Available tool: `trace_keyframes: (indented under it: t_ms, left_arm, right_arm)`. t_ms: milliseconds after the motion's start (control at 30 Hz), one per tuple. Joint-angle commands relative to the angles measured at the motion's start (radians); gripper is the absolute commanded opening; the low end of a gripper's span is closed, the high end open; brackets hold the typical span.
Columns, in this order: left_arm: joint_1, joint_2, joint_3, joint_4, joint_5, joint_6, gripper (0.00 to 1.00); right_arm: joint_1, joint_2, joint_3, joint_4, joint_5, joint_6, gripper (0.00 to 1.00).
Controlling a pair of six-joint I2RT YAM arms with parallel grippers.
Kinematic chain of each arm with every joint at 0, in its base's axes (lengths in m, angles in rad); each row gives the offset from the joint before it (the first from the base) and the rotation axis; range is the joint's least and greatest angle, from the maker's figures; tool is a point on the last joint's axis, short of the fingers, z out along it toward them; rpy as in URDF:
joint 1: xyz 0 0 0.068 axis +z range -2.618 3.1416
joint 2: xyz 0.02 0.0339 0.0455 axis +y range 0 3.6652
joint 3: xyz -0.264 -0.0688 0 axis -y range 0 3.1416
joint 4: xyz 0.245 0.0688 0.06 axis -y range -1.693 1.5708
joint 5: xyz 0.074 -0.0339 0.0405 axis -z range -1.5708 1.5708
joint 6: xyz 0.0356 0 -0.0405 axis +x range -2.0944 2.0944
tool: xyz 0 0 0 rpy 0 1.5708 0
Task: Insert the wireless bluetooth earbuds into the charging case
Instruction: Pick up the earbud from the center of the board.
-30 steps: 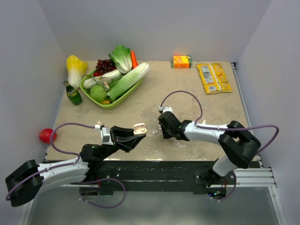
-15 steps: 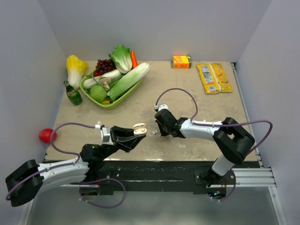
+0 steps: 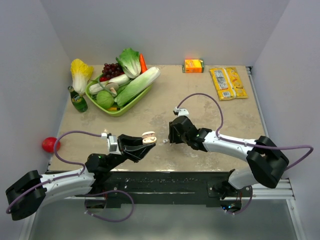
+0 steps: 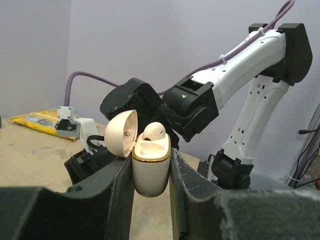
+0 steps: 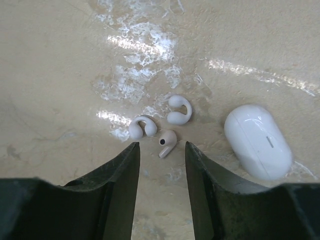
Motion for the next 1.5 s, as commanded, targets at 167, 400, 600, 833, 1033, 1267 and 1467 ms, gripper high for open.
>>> trace_keyframes:
  t_ms: [167, 400, 600, 833, 1033, 1267, 1467]
  left_arm:
    - [-0.008, -0.002, -0.122, 0.33, -0.01, 0.0, 0.0]
    - [-0.01, -0.011, -0.124, 0.323, -0.006, -0.001, 0.0]
    - [-0.01, -0.025, -0.128, 0.317, -0.007, 0.0, 0.0]
    - [-0.01, -0.02, -0.124, 0.32, -0.001, -0.001, 0.0]
    - [-0.011, -0.026, -0.122, 0.31, -0.003, -0.001, 0.0]
    - [-0.011, -0.026, -0.124, 0.31, -0.003, -0.001, 0.0]
    - [-0.011, -0.026, -0.125, 0.307, -0.007, 0.002, 0.0]
  right_arm:
    - [0.005, 0.094, 0.015, 0.063, -0.028, 0.161, 0.46]
    - [0.007, 0.138, 0.029, 0.069, -0.015, 0.168, 0.45]
    - [0.007, 0.153, 0.015, 0.067, -0.01, 0.168, 0.43]
    - [0.007, 0.163, 0.001, 0.069, -0.004, 0.151, 0.4]
    - [0.005, 0.167, -0.008, 0.066, -0.001, 0.115, 0.33]
    - [0.007, 0.172, 0.003, 0.034, 0.024, 0.058, 0.24]
    - [0.005, 0.166, 0.001, 0.011, 0.045, 0.029, 0.11]
